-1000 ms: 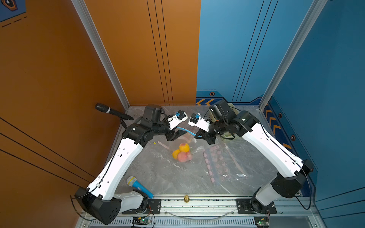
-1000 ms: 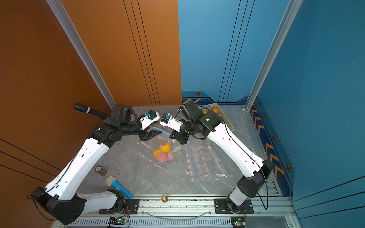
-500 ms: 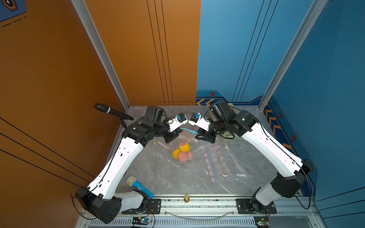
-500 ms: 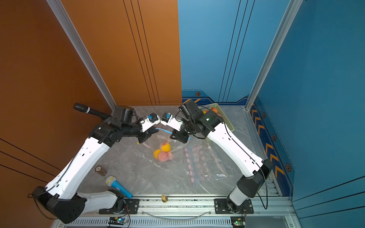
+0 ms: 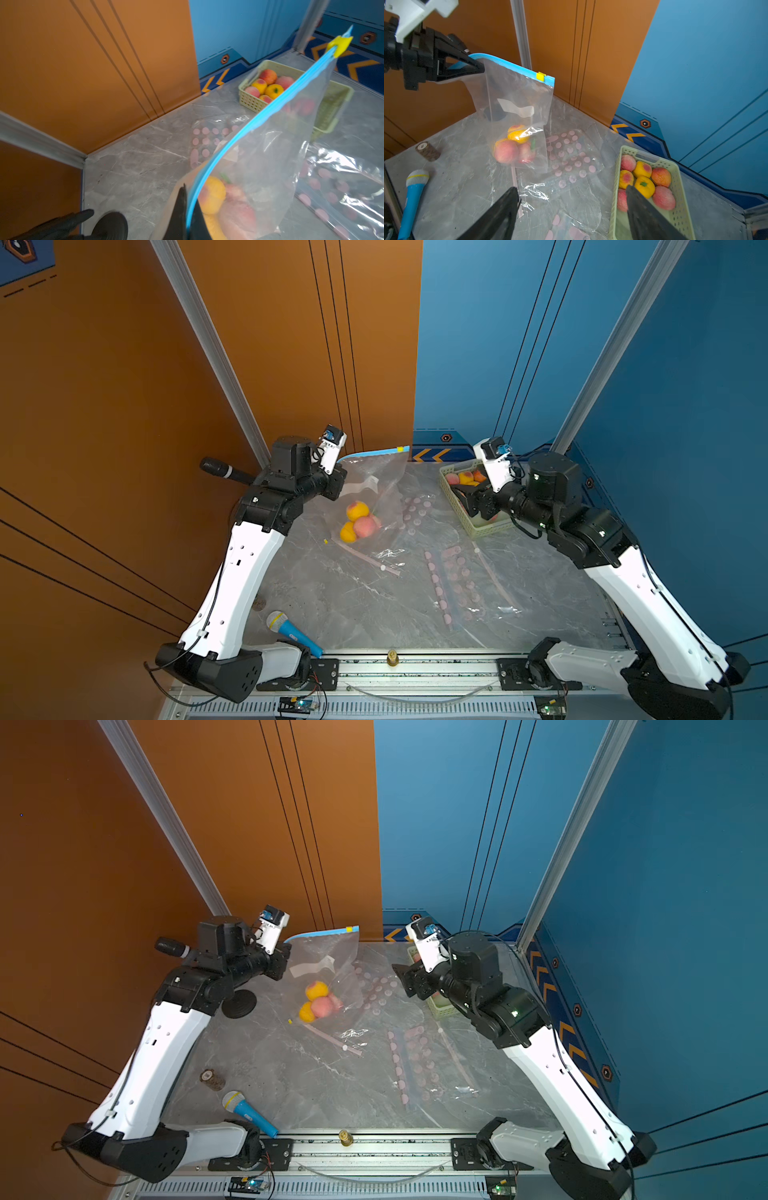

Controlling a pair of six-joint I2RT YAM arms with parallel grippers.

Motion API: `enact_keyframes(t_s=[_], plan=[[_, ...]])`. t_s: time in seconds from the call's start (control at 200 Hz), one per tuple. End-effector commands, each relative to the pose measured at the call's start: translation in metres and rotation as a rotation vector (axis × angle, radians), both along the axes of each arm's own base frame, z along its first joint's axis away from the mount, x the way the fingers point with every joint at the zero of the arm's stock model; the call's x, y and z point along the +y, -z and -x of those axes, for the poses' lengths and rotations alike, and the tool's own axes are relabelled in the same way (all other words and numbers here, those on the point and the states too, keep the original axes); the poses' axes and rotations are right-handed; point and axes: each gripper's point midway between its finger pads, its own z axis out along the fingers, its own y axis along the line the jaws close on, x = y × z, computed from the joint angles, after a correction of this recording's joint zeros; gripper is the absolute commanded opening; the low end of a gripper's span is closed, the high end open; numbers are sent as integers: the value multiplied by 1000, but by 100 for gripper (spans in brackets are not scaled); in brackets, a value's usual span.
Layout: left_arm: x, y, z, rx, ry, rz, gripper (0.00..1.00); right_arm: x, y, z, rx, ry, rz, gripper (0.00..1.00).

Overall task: Place the peach in a zip-top bag and seal the zipper
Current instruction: Pick up the zipper food storage bag at the center of the board, then place the zipper food storage bag at the center of the board.

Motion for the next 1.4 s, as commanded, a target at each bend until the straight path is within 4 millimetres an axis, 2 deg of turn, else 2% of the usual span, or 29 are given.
enact_keyframes(t_s=[0.0,0.105,0.15,0.335,0.461,0.591,0.836,0.951,1.046,1.106,1.176,1.222,1.397], plan=[[33,-1,-30,-2,-207,101,0,-15,-6,-10,-1,114,-95,85],[55,3,-53,-17,-313,119,0,-19,6,-9,28,134,-85,89],[66,5,-62,-16,-365,104,0,-19,11,-10,40,140,-83,100],[91,2,-81,-34,-493,10,0,-20,26,-10,68,149,-79,100],[87,12,-91,-11,-481,9,0,-21,32,-7,85,150,-91,100],[78,53,-104,82,-453,7,0,-17,34,-4,100,131,-115,100],[59,162,-131,348,-391,-12,0,-15,42,-3,120,122,-120,100],[50,190,-139,431,-364,-1,0,-13,45,-3,130,116,-123,100],[43,192,-141,442,-347,38,0,-14,46,-3,134,121,-121,100],[42,186,-141,431,-348,51,0,-15,48,-3,139,123,-118,100],[43,176,-140,415,-353,60,17,-15,50,-3,143,128,-114,100],[43,167,-137,401,-352,65,31,-15,51,-3,143,130,-114,100],[46,115,-121,316,-350,94,60,-17,52,-6,140,143,-116,100]])
